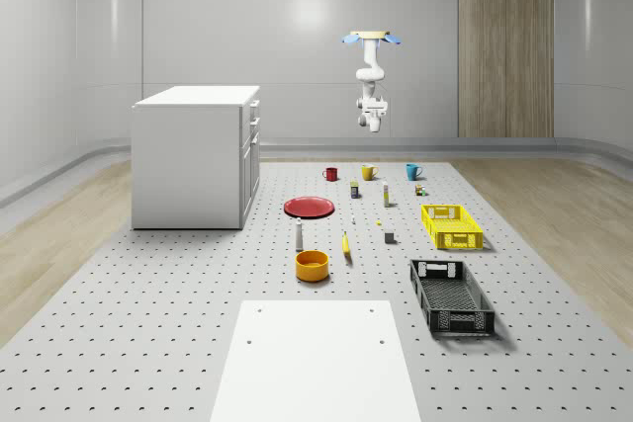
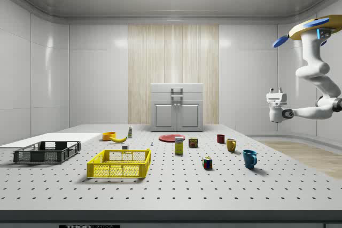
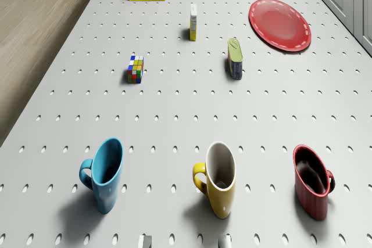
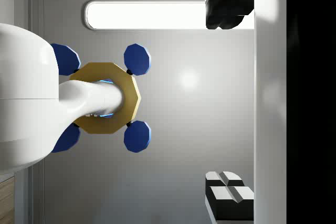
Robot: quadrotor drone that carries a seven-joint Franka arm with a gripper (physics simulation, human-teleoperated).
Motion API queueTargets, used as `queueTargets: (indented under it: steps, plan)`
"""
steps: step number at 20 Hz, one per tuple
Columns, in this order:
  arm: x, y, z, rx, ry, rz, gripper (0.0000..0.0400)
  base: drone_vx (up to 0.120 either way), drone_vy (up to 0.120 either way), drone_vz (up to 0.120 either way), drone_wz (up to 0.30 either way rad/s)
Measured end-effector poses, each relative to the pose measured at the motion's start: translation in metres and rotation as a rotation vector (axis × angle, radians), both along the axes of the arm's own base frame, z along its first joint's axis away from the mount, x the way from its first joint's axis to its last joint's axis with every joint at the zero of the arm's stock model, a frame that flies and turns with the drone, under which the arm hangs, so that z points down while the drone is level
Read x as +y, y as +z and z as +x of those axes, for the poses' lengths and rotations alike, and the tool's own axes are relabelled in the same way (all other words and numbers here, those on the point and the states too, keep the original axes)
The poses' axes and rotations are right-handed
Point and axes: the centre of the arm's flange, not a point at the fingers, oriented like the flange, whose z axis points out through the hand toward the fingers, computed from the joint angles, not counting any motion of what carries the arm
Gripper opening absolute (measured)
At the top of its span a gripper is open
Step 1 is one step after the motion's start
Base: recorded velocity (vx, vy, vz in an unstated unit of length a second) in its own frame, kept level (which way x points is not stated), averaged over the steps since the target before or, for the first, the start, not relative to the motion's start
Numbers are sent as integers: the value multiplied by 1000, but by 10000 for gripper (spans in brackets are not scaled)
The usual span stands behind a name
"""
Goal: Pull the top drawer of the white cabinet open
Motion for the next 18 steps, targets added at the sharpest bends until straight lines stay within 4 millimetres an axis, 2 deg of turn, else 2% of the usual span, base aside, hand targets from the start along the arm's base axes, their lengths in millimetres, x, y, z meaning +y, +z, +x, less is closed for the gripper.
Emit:
queueTargets:
  steps: [2,5,12,14,16,18]
  plan:
    - [0,15,-3,-2,0,0,350,0,0,0,0]
    - [0,37,-4,-4,0,0,326,0,0,0,0]
    - [-1,75,-2,-9,-1,16,309,0,0,0,0]
    - [-30,76,-1,-7,-2,315,311,0,0,0,0]
    - [-58,66,0,-5,-1,628,313,0,0,0,0]
    - [-76,51,0,-3,1,886,313,0,0,0,0]
